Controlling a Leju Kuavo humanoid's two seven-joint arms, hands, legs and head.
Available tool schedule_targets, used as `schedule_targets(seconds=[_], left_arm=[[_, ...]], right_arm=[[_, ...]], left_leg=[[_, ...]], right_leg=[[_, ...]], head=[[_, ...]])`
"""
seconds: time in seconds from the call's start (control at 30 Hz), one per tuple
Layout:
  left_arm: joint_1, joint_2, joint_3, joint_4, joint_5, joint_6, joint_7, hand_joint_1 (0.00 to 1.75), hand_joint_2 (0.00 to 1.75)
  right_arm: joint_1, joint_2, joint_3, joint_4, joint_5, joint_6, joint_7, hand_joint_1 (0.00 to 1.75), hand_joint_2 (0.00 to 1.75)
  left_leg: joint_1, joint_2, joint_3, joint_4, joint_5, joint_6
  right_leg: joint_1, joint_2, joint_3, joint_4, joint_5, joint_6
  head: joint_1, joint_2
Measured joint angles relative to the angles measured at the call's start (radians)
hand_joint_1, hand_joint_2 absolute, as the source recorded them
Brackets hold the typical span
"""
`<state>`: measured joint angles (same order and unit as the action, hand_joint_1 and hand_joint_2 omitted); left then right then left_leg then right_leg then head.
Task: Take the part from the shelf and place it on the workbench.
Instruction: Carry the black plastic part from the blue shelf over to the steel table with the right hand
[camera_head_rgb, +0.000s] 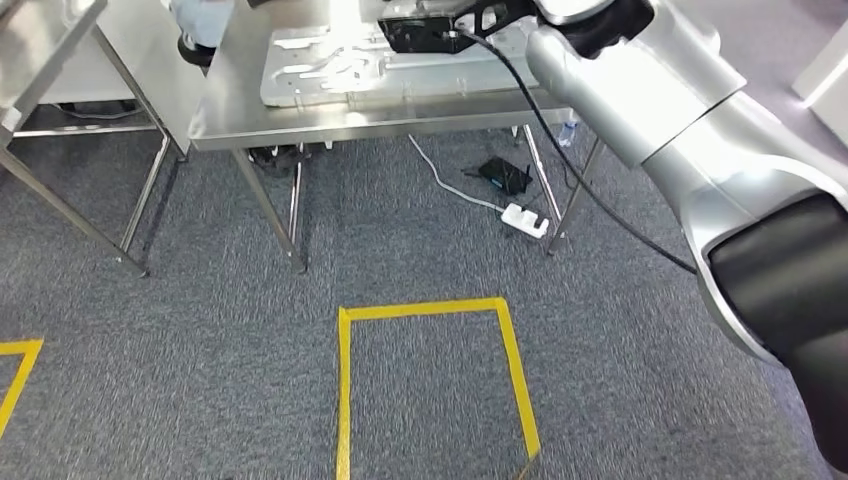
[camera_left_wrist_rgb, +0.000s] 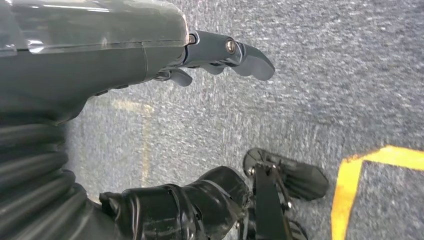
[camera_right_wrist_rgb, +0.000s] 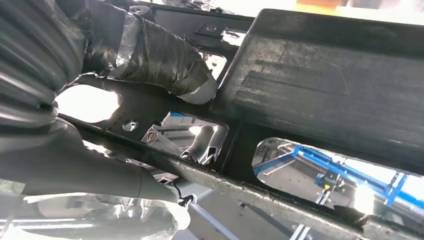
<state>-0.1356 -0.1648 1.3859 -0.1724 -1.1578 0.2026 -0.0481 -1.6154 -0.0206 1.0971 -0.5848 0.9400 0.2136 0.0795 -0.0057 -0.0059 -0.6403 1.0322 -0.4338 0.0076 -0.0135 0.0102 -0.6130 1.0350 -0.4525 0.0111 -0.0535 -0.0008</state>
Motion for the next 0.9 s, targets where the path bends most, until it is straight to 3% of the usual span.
schedule_targets(seconds=[0.1,0.2,0.23,0.27,0.33,0.4,0.5,0.6,0.7,0.73,0.77,0.8,0.87,0.9], left_arm=[[0.002,0.000,0.000,0.000,0.001,-0.001,0.000,0.00,1.75],[0.001,0.000,0.000,0.000,0.002,-0.005,0.005,0.00,1.75],[0.000,0.000,0.000,0.000,0.002,-0.005,0.008,0.00,1.75],[0.000,0.000,0.000,0.000,0.002,-0.006,0.009,0.00,1.75],[0.002,-0.001,0.000,0.000,0.002,-0.006,0.012,0.00,1.75],[0.003,-0.002,0.000,0.000,0.002,-0.007,0.013,0.00,1.75],[0.002,-0.002,0.000,0.000,0.002,-0.007,0.014,0.00,1.75],[0.003,-0.003,0.000,0.000,0.004,-0.007,0.015,0.00,1.75],[0.003,-0.004,0.000,0.000,0.008,-0.007,0.015,0.00,1.75],[0.003,-0.004,0.000,0.000,0.009,-0.007,0.015,0.00,1.75],[0.003,-0.004,0.000,0.000,0.009,-0.007,0.014,0.00,1.75],[0.003,-0.004,0.000,0.000,0.009,-0.007,0.014,0.00,1.75],[0.004,-0.003,0.000,0.000,0.009,-0.007,0.015,0.00,1.75],[0.004,-0.003,0.000,0.000,0.009,-0.007,0.015,0.00,1.75]], right_arm=[[-0.001,0.000,0.000,0.000,0.002,0.000,-0.003,1.75,1.75],[0.001,0.001,0.000,0.000,0.007,-0.001,-0.010,1.75,1.75],[0.005,0.002,0.000,0.001,0.008,-0.001,-0.013,1.75,1.75],[0.008,0.002,0.000,0.001,0.008,-0.001,-0.014,1.75,1.75],[0.009,0.003,0.000,0.002,0.008,-0.001,-0.015,1.75,1.75],[0.004,0.005,0.000,0.001,0.009,-0.002,-0.015,1.75,1.75],[0.005,0.008,0.000,0.001,0.009,-0.002,-0.016,1.75,1.75],[0.006,0.008,0.000,0.001,0.010,-0.003,-0.016,1.75,1.75],[0.009,0.010,0.000,0.001,0.011,-0.002,-0.016,1.75,1.75],[0.013,0.010,0.000,0.001,0.011,-0.001,-0.017,1.75,1.75],[0.018,0.011,0.000,0.002,0.011,-0.001,-0.017,1.75,1.75],[0.021,0.011,0.000,0.002,0.011,0.000,-0.017,1.75,1.75],[0.024,0.012,0.000,0.001,0.012,0.000,-0.017,1.75,1.75],[0.023,0.013,0.000,0.001,0.012,0.000,-0.017,1.75,1.75]], left_leg=[[0.006,0.001,0.012,-0.015,0.005,0.008],[0.012,0.003,0.033,-0.033,0.003,0.025],[0.012,0.002,0.036,-0.030,-0.002,0.027],[0.012,0.000,0.039,-0.026,-0.007,0.026],[0.013,-0.004,0.043,-0.014,-0.021,0.021],[0.010,-0.006,0.039,0.000,-0.035,0.012],[0.008,-0.006,0.037,0.003,-0.041,0.001],[0.010,-0.003,0.022,0.039,-0.067,-0.014],[0.014,0.000,-0.066,0.211,-0.133,-0.028],[0.015,0.000,-0.097,0.262,-0.142,-0.029],[0.015,0.000,-0.116,0.282,-0.133,-0.029],[0.015,0.000,-0.116,0.262,-0.103,-0.027],[0.014,0.000,-0.076,0.137,-0.016,-0.019],[0.011,0.000,-0.049,0.074,0.015,-0.014]], right_leg=[[0.002,0.000,-0.003,0.011,-0.011,0.008],[0.002,-0.002,-0.118,0.232,-0.099,0.020],[0.002,-0.002,-0.150,0.280,-0.105,0.022],[0.000,-0.003,-0.147,0.259,-0.078,0.022],[-0.003,-0.005,-0.097,0.133,-0.004,0.020],[0.000,-0.005,-0.052,0.035,0.029,0.014],[0.005,-0.001,-0.043,0.016,0.025,0.001],[-0.003,-0.001,-0.035,0.009,0.022,-0.013],[-0.005,0.000,-0.021,0.006,0.015,-0.024],[-0.005,0.000,-0.016,0.006,0.010,-0.025],[-0.005,0.001,-0.009,0.006,0.006,-0.025],[-0.004,0.001,-0.001,0.006,0.000,-0.025],[-0.004,0.001,0.015,0.005,-0.011,-0.022],[-0.003,0.002,0.021,0.005,-0.015,-0.019]], head=[[0.001,0.000],[0.009,0.000],[0.011,0.000],[0.011,0.000],[0.011,0.000],[0.010,0.000],[0.008,0.000],[0.004,0.000],[-0.001,0.000],[-0.001,0.000],[-0.001,0.000],[-0.001,0.000],[0.000,0.000],[0.000,0.000]])
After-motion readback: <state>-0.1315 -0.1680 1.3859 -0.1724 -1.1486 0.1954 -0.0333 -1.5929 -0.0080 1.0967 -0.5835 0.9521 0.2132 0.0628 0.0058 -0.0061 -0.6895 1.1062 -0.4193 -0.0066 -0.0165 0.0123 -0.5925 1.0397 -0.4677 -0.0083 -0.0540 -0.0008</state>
